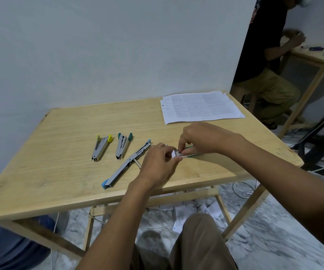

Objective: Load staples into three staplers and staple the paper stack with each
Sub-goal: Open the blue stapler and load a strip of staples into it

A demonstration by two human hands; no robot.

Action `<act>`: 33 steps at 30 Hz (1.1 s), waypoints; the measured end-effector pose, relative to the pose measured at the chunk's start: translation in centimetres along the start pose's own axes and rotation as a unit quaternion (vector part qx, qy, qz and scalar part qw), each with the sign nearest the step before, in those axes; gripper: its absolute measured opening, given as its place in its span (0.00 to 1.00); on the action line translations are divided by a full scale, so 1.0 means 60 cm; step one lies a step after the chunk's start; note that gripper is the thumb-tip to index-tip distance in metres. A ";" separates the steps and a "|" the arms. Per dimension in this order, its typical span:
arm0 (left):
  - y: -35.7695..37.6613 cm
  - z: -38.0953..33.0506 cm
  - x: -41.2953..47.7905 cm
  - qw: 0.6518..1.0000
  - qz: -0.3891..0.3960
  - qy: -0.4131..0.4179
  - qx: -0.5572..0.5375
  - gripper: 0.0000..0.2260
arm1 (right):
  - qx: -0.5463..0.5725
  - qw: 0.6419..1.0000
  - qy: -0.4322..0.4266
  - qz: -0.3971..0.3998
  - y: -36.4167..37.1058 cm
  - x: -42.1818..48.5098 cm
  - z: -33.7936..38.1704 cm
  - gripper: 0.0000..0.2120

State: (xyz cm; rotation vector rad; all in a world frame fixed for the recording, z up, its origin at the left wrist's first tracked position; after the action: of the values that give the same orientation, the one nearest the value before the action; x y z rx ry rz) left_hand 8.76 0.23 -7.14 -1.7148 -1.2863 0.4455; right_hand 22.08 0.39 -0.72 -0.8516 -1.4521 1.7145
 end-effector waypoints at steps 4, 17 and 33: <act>0.001 0.000 0.001 1.000 0.002 0.002 0.002 0.17 | -0.013 1.000 0.008 0.020 0.000 0.002 0.002 0.09; 0.000 -0.001 0.000 1.000 -0.004 0.002 0.001 0.18 | 0.189 0.980 0.055 0.020 0.022 -0.012 -0.018 0.09; -0.003 -0.005 -0.002 1.000 -0.008 -0.002 0.004 0.19 | 0.356 0.920 0.127 -0.101 0.034 -0.009 -0.020 0.04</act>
State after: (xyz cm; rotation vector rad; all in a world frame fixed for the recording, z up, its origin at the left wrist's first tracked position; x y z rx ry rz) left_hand 8.82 0.01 -6.85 -1.6955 -1.2998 0.4450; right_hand 23.17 0.35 -2.92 -0.4733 -0.6262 1.7105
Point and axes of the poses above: each hand's wrist, its own x-axis towards the middle knuckle, its own y-axis out of the palm, z = x × y, the point moved 5 cm from there along x, towards the middle knuckle, and after that the axes turned 10 degrees about x, right-handed, at the moved point
